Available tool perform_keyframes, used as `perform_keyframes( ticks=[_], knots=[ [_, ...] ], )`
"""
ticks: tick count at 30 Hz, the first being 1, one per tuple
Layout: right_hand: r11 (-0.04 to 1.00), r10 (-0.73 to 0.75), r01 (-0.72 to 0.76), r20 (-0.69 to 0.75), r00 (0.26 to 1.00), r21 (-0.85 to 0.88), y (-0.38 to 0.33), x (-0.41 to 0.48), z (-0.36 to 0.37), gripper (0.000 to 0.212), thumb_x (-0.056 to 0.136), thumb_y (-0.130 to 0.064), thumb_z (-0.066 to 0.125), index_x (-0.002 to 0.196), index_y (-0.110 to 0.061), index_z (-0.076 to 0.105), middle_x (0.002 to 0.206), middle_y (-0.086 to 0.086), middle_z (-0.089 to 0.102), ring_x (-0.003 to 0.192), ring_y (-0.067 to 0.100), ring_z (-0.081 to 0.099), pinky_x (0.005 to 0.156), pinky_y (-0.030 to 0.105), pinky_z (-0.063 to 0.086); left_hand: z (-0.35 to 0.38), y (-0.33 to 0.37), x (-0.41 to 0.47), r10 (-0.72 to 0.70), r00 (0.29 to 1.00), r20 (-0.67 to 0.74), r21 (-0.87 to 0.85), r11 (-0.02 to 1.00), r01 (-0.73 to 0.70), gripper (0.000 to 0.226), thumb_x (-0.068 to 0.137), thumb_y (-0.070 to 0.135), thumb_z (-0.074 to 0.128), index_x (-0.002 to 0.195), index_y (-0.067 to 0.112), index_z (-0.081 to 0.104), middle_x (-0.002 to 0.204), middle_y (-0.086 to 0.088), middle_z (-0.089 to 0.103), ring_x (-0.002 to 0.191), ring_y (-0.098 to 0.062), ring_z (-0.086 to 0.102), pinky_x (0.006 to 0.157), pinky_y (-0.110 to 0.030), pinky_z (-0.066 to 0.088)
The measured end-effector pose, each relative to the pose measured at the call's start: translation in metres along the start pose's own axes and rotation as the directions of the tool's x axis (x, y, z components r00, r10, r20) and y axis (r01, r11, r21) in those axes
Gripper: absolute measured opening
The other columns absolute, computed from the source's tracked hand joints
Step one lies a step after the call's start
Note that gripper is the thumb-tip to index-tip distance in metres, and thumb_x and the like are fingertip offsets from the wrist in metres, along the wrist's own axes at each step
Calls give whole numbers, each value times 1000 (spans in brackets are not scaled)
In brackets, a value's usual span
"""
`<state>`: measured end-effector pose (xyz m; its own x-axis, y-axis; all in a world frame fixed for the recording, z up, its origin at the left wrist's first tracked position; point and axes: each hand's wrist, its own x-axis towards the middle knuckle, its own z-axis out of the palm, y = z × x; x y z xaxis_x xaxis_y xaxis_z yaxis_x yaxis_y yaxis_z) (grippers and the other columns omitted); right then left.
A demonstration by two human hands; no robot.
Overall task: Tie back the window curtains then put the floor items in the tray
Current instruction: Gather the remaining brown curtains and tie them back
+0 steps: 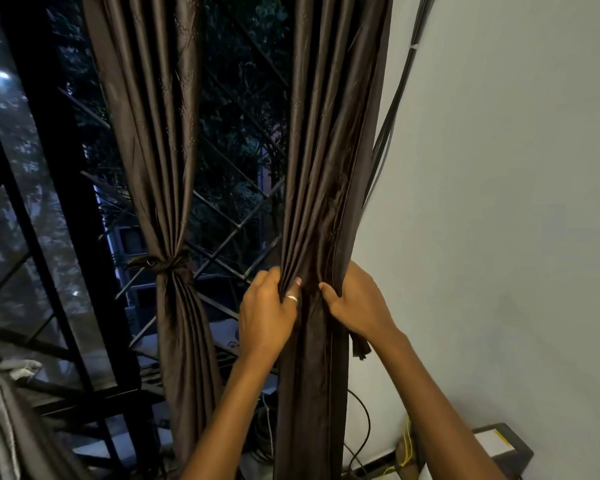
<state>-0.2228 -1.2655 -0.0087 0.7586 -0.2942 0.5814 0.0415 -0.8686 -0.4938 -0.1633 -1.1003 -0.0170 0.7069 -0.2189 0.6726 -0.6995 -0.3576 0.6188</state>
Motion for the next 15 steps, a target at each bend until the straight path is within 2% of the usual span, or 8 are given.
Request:
perform_keyframes(
  ticks=[2, 5, 7, 9, 11, 13, 15],
  knots=[
    [1000, -5, 3, -84, 996, -20, -9, -6, 2, 36, 94, -31, 58, 129, -27, 51, 118, -1, 65, 102, 18, 64, 80, 30, 53, 5, 10, -14, 21, 1000, 10, -28, 999, -21, 19, 96, 19, 62, 114, 16, 62, 96, 5, 51, 80, -12, 55, 64, -24, 42],
    [1000, 14, -11, -119, 993, 21, -20, -11, 4, 19, 91, -26, 56, 109, -33, 53, 100, -8, 65, 87, 12, 64, 67, 29, 54, 13, 24, -29, 12, 1000, 10, -21, 1000, -12, 43, 91, 5, 63, 131, 17, 56, 107, 3, 52, 86, -14, 56, 66, -26, 43],
    [998, 42, -36, -111, 993, 58, -25, -15, 5, 9, 90, -24, 55, 96, -30, 54, 87, -11, 63, 76, 9, 62, 60, 30, 53, 17, 31, -34, -27, 1000, -12, -49, 998, 27, 48, 88, 2, 64, 132, 18, 52, 111, 2, 55, 91, -16, 58, 69, -31, 49],
    [993, 68, -59, -91, 994, 100, -27, -18, 7, 4, 91, -20, 55, 92, -24, 57, 79, -7, 64, 69, 9, 62, 57, 33, 53, 20, 35, -36, -62, 998, -33, -71, 996, 59, 44, 86, 0, 64, 125, 17, 52, 110, 2, 58, 96, -18, 60, 72, -35, 52],
    [981, 102, -93, -45, 994, 168, -28, -21, 7, 7, 93, -16, 55, 90, -19, 61, 76, -4, 67, 66, 9, 63, 59, 34, 54, 23, 34, -38, -43, 999, -27, -59, 997, 42, 40, 85, 0, 65, 120, 16, 54, 110, 1, 59, 95, -19, 62, 71, -37, 53],
    [955, 128, -125, 8, 992, 267, -27, -22, 5, 15, 95, -14, 54, 84, -19, 62, 74, -4, 67, 66, 7, 64, 57, 26, 52, 26, 29, -38, 5, 1000, 19, -90, 996, -3, 40, 86, 2, 66, 122, 15, 55, 113, 2, 57, 94, -16, 62, 71, -36, 55],
    [920, 160, -170, 56, 985, 352, -26, -24, 2, 24, 96, -12, 52, 77, -24, 60, 71, -8, 66, 63, 1, 62, 53, 14, 45, 26, 22, -38, 33, 993, 115, -174, 985, -13, 48, 87, 7, 67, 132, 16, 54, 120, 5, 53, 101, -11, 61, 79, -31, 57]
  ],
)
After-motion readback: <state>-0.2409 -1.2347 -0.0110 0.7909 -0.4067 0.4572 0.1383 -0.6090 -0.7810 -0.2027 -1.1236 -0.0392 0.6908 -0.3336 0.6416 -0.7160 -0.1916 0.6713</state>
